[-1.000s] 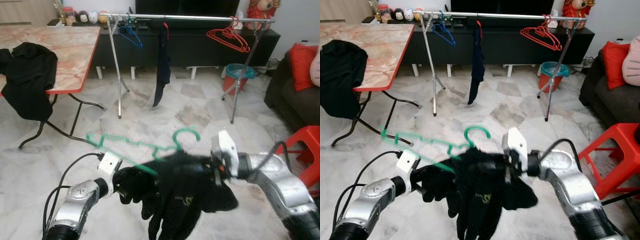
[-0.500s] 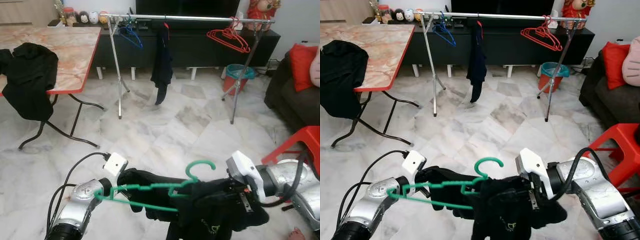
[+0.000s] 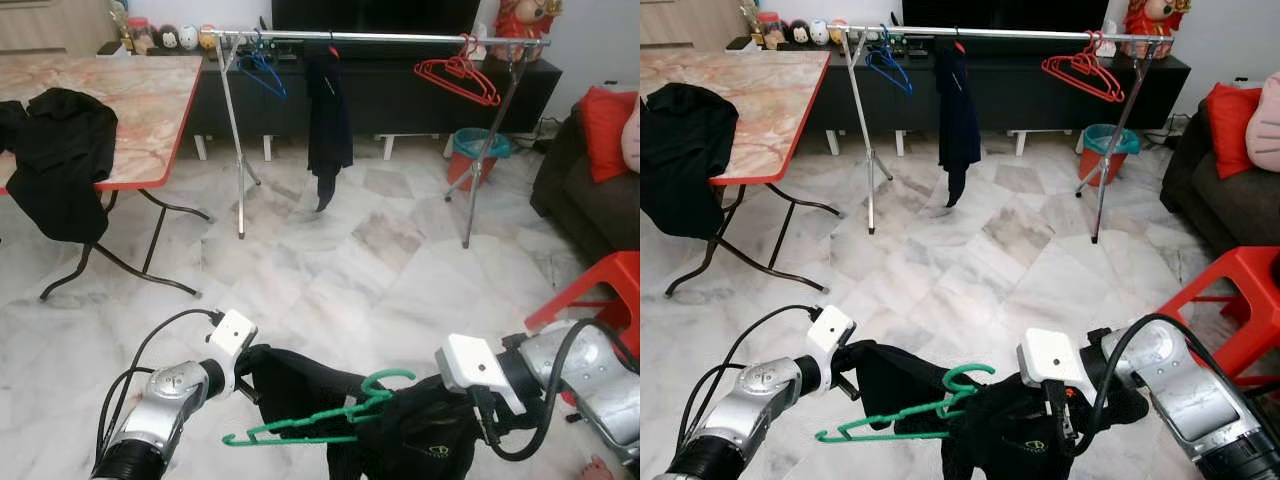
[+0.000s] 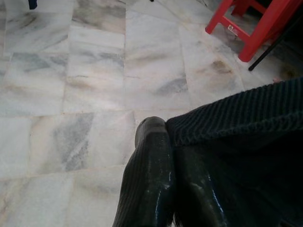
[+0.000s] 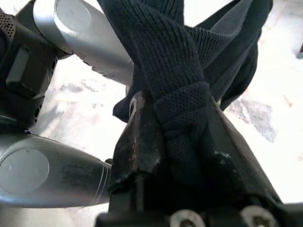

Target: Hang hanger

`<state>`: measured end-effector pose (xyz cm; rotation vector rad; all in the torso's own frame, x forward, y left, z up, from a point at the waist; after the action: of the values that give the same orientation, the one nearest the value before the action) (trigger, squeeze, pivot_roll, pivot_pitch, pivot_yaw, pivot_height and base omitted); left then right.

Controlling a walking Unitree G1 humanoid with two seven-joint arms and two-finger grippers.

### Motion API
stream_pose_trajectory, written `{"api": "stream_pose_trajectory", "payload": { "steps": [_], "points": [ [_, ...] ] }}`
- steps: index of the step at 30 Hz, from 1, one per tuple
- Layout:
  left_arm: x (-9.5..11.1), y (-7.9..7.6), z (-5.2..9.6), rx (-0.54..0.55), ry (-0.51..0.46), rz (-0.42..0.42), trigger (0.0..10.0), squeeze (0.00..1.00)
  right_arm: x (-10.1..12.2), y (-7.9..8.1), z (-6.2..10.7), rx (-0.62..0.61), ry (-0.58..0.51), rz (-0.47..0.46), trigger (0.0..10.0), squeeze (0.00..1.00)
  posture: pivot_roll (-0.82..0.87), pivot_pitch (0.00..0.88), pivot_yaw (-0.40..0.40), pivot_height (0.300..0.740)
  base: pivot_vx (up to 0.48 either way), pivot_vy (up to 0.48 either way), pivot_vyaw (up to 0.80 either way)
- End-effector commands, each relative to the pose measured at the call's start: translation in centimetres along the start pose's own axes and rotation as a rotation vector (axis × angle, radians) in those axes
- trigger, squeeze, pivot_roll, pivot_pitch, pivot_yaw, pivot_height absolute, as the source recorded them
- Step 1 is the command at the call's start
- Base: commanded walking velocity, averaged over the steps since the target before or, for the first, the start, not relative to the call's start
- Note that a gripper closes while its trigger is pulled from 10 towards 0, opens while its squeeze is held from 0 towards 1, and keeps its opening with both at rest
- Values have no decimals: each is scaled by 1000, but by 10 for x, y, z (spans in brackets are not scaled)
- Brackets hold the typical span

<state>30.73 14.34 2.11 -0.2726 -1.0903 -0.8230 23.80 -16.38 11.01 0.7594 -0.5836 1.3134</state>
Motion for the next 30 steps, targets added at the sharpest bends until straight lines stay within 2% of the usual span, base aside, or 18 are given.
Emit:
{"api": "stream_pose_trajectory", "payload": {
  "steps": [1,7,11,14,16,18,21,25,30],
  "points": [
    [-35,45,33,212,183,-7,10000,0,-15,-5,18,-46,108,-10,0,0,-49,0,1,740,0,0,0],
    [-48,48,36,235,269,-29,10000,0,-30,-13,25,-98,256,44,0,0,-55,0,1,740,0,0,0],
    [-53,54,39,281,311,-22,10000,0,-25,-13,23,-94,212,33,0,0,-52,0,2,740,0,0,0],
    [-62,58,44,297,379,-52,10000,0,-27,-22,26,-155,253,77,0,0,-53,0,3,740,0,0,0],
    [-64,58,45,297,391,-57,10000,0,-28,-24,26,-169,257,88,0,0,-53,0,3,740,0,0,0],
    [-75,57,50,282,471,-96,10000,0,-19,-32,28,-222,209,98,0,0,-54,0,4,740,0,0,0],
    [-86,53,55,258,534,-121,10000,0,-18,-31,32,-218,220,98,0,0,-55,0,4,740,0,0,0],
    [-91,52,57,253,558,-127,10000,0,-18,-31,33,-217,225,97,0,0,-57,0,5,740,0,0,0],
    [-102,52,65,238,626,-178,10000,0,-26,-28,39,-209,296,105,0,0,-58,0,6,740,0,0,0]
  ]
}}
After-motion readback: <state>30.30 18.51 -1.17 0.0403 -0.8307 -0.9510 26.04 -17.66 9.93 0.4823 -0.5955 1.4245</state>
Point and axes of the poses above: a point about 5 cm out from each wrist's last joint towards the gripper, its own z axis pointing back from the gripper into the wrist, its own x axis along the axis of the wrist's last joint, y = z × x, the point moved 3 cm from there along -z, pointing out of the wrist towards the gripper, and after that the axes turned 13 degrees about -z, right-handed, at the moved point
